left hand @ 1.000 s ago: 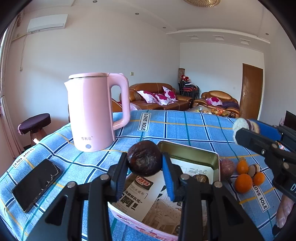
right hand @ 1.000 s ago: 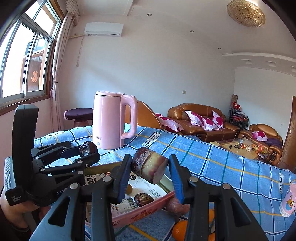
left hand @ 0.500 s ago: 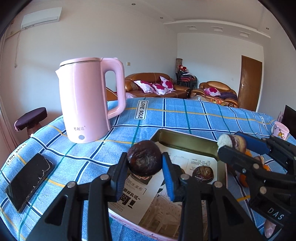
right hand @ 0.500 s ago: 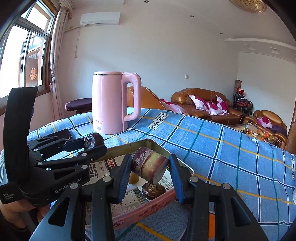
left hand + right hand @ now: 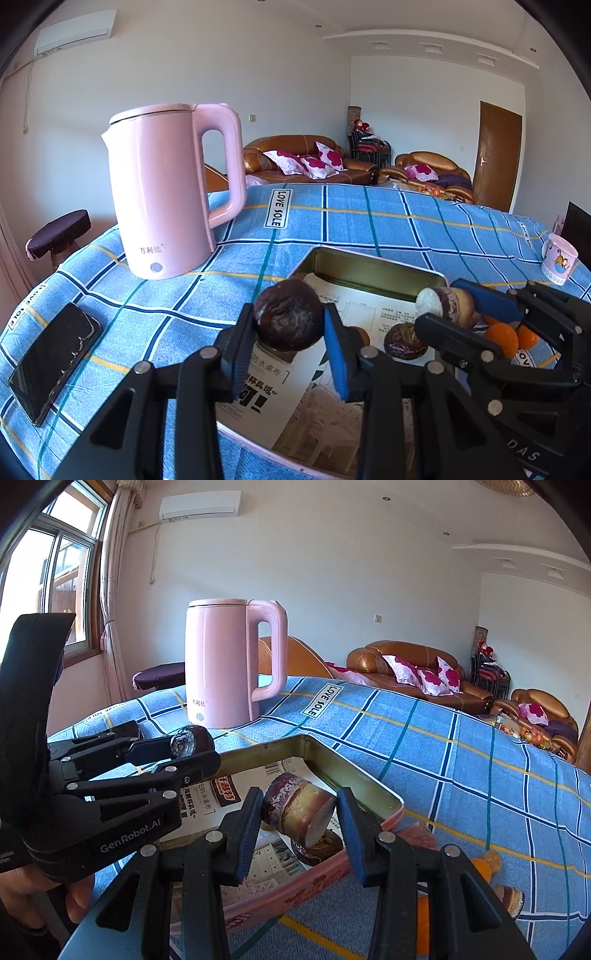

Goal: Organize fruits
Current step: 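Open the left tool to drop the mangosteen while the right tool drops the roll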

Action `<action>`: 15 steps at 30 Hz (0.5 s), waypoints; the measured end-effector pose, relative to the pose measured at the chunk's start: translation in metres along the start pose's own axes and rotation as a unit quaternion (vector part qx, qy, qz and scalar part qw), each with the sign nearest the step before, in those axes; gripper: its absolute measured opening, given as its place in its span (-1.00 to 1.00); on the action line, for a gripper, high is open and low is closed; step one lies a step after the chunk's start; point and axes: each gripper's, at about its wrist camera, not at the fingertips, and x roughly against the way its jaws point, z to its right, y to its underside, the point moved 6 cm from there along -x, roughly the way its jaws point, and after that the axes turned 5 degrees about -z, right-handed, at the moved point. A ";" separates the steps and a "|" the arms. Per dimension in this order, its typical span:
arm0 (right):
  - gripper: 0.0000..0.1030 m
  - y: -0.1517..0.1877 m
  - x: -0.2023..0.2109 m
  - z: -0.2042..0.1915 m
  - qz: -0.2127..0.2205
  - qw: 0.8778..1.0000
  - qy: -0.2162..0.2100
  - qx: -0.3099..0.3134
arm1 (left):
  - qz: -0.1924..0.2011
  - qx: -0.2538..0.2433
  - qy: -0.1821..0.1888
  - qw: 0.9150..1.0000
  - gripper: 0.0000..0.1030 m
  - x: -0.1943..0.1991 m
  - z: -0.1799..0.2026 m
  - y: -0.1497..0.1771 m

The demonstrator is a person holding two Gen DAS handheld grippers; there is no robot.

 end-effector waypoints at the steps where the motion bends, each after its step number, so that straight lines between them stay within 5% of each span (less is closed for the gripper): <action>1: -0.16 0.000 -0.002 -0.001 -0.006 1.000 0.000 0.001 | -0.004 -0.001 0.001 1.000 -0.27 -0.001 0.001 0.000; 15: -0.15 0.005 -0.022 -0.004 -0.054 0.998 -0.016 0.007 | -0.035 -0.005 -0.003 0.999 -0.26 -0.013 0.002 0.004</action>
